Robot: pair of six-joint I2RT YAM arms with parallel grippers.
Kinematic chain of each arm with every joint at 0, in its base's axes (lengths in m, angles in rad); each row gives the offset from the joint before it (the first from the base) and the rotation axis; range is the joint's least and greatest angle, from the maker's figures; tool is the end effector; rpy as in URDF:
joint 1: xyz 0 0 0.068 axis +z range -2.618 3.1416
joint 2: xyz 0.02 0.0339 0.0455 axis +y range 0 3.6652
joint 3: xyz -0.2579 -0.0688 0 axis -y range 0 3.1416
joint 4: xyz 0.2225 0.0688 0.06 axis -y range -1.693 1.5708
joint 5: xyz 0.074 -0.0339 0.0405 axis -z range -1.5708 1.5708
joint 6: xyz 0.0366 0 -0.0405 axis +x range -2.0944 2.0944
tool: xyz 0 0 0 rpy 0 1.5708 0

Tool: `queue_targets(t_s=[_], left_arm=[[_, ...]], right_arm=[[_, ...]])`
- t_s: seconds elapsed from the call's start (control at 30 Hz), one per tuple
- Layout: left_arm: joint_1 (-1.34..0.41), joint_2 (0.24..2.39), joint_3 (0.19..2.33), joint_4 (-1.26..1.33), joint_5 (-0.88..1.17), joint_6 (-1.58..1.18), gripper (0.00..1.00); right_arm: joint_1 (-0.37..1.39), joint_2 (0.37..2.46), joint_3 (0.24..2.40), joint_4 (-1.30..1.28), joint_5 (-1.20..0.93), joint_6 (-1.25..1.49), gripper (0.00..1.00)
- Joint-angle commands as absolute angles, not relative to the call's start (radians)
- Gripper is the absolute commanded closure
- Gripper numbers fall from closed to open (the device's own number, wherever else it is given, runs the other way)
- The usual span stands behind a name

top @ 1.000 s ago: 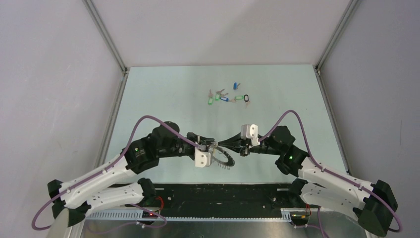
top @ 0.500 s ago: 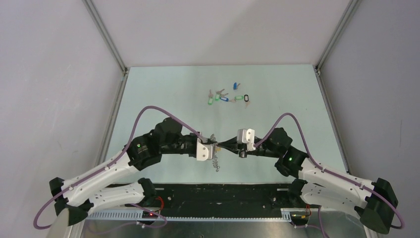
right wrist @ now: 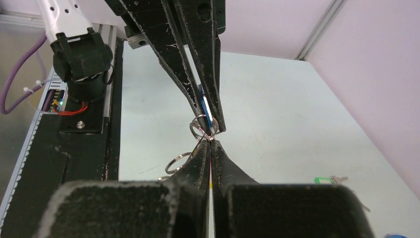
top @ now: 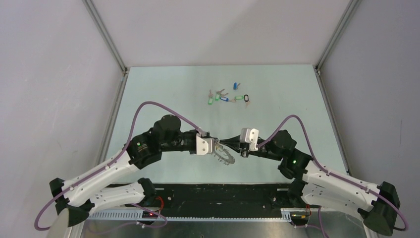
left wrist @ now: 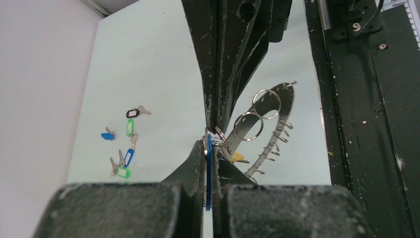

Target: Remove the keys from the keyring

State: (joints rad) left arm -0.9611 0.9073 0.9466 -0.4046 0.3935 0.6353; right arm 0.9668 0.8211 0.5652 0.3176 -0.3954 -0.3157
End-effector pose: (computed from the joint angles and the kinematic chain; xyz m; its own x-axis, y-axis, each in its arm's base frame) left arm 0.0926 -0.1571 0.3469 0.4064 0.3753 -0.8331 0.8959 0.0156 0.4440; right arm 0.0919 0.1580 0.3106 0.3369 -0.0162 -0.9414 -0.9187 0.2132 -0.3325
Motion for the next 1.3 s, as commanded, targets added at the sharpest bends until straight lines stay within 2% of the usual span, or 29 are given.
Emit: queue_targets(t_s=[0.0,0.57,1.27], left_arm=[[-0.953,0.886,0.991,-0.343,0.364,0.612,1.00],[-0.916,0.910,1.019,-0.328,0.376,0.514,1.00],[-0.809,1.005,1.096,-0.323,0.650,0.215,1.00]], right_arm=[[0.969,0.788,0.608,0.385,-0.341,-0.285,1.00],[0.958,0.764,0.591,0.404,-0.398,-0.288,1.00],[0.984,0.802,0.600,0.440,-0.360,-0.354,1.00]])
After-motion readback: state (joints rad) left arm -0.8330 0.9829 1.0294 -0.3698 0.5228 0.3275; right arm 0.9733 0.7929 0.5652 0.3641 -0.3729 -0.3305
